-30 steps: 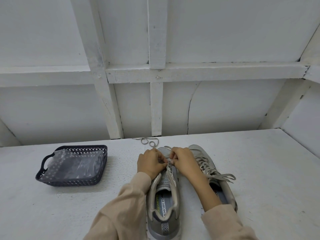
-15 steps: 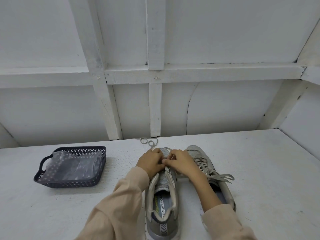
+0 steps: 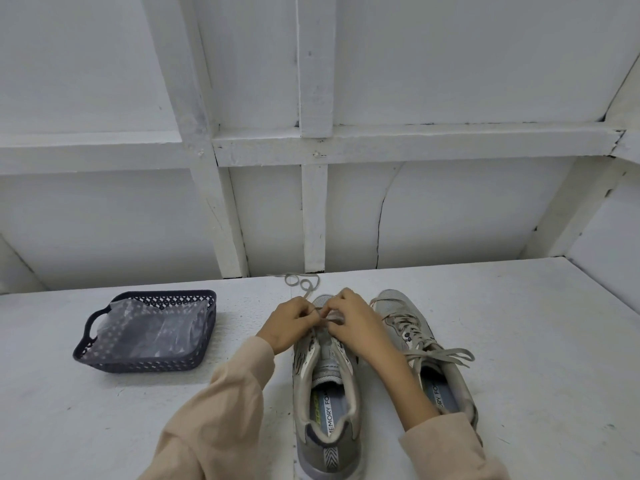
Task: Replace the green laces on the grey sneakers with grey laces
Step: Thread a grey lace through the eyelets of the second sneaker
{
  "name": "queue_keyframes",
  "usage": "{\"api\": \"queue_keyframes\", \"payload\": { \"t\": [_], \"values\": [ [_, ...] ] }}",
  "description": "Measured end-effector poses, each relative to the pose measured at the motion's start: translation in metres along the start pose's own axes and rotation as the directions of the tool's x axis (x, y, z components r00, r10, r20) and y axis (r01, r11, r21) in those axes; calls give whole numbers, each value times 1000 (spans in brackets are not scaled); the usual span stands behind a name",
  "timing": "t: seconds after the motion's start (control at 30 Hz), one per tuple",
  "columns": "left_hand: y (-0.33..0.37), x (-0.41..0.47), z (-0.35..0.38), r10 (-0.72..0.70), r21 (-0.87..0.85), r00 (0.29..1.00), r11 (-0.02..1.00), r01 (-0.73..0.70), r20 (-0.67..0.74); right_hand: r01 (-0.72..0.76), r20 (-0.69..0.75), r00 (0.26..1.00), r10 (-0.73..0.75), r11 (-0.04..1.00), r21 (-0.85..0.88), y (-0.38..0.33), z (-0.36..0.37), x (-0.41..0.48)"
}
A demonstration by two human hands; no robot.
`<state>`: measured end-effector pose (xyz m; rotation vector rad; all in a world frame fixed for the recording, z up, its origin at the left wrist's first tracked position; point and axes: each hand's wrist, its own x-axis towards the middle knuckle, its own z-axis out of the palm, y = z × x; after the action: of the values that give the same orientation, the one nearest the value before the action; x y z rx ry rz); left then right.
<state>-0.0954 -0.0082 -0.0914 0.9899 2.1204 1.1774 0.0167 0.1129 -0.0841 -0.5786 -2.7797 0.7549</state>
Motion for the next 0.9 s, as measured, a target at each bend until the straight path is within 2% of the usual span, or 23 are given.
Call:
{"api": "queue_keyframes", "payload": {
  "t": [0.13,0.3,0.33,0.4,0.5,0.53,0.63,0.7,0.8,0.9],
  "values": [
    [-3,3,-3,-106,-193,994,976,101,-14,1,-47,999,2,999,54,1,5,-1],
    [0,10,-17,-164,-340,977,918,201,136,-3,-87,996,4,1000,11,-1,8,-3],
    [0,13,-20,-158,-364,979,911,194,126,-2,-89,996,2,1000,-1,-1,9,-4],
    [-10,26,-25,-186,-342,983,923,175,-1,-6,-97,995,7,1000,4,1,8,-7],
    [-36,55,-33,-199,14,933,977,213,-301,-12,-113,993,14,1000,18,0,8,-8],
    [-44,64,-35,-185,144,925,959,243,-333,-12,-119,993,14,1000,18,0,8,-9],
    [-58,85,-39,-219,490,940,809,325,-263,-13,-120,993,18,999,43,0,10,-10],
    [-59,95,-40,-219,667,949,675,315,-227,-19,-123,992,26,998,61,1,11,-9],
    [-59,111,-44,-190,802,970,550,232,-151,-27,-121,992,34,998,59,3,13,-9],
    [-59,122,-52,-194,849,978,503,164,-74,-25,-115,993,32,998,61,5,14,-9]
  ]
}}
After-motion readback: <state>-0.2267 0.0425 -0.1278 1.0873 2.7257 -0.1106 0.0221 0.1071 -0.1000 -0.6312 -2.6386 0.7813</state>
